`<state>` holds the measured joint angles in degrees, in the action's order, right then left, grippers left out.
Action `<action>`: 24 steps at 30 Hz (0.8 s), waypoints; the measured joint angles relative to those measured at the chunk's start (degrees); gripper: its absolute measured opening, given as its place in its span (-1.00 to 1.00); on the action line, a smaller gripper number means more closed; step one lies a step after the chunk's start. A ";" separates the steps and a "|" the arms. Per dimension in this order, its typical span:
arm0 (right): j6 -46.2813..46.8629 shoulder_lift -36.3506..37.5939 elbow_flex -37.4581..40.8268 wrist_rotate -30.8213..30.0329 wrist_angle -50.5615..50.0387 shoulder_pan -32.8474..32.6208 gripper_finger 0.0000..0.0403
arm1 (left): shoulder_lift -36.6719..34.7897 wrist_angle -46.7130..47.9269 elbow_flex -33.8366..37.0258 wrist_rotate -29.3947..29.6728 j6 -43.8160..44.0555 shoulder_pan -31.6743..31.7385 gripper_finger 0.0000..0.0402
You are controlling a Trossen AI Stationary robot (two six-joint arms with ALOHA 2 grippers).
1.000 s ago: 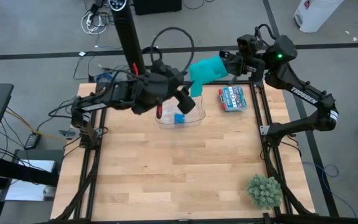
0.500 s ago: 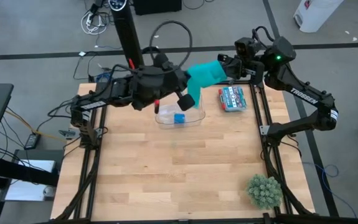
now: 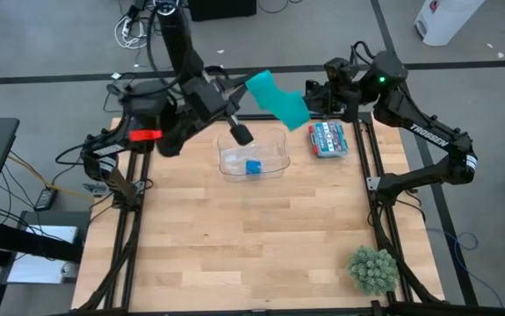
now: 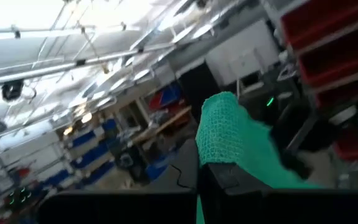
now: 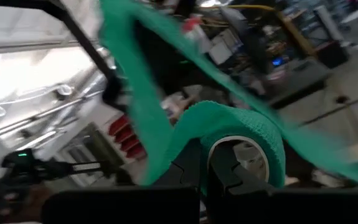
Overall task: Roll bandage
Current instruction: Roll the sky blue bandage
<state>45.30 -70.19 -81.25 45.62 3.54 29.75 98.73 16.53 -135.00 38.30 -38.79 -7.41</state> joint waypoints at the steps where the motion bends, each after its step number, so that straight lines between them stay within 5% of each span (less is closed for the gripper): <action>1: -1.23 0.00 0.00 -0.24 -1.23 0.47 -1.00 | -0.36 -0.13 0.00 -0.05 -0.02 -0.73 -0.99; 14: -14.63 0.00 0.00 -0.56 -10.49 11.38 -1.00 | -0.65 0.78 0.00 -2.92 -0.04 -7.69 -0.99; 24: -15.79 -0.04 0.00 1.69 -11.40 18.14 -1.00 | -0.63 1.43 0.00 -2.25 -0.06 -10.12 -0.98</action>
<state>29.51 -70.24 -81.25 47.31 -7.85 47.89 98.10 17.96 -135.00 36.05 -38.85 -17.53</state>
